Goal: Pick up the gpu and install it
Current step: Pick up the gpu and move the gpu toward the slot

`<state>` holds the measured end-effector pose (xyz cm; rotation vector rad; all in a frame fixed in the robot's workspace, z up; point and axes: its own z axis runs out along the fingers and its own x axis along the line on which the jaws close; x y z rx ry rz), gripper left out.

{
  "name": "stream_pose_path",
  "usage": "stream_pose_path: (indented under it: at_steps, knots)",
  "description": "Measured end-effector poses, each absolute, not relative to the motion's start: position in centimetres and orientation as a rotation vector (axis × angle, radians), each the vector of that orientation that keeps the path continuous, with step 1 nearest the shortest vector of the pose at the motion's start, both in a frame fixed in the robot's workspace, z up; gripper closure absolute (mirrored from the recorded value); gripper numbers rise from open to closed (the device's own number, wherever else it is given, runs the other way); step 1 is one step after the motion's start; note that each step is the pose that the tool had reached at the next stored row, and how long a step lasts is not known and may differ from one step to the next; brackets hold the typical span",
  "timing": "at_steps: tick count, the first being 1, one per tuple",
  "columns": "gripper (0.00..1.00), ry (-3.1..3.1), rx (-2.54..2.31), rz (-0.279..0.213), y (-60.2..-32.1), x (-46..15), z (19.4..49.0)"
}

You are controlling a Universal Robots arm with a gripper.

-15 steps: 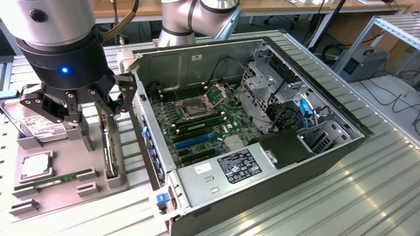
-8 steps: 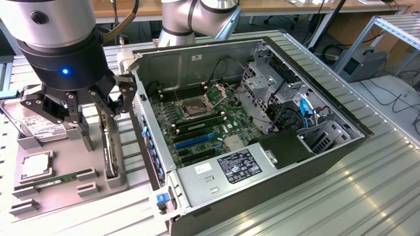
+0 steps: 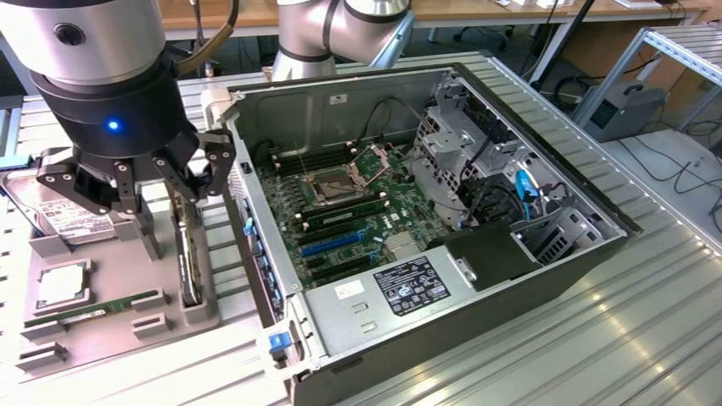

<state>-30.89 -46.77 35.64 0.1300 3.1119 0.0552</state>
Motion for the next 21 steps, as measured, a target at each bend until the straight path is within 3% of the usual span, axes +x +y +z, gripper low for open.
stream_pose_path:
  at_steps: [21]
  knots:
    - [0.52, 3.112, 0.132, 0.055, -46.78, -30.89, 35.09]
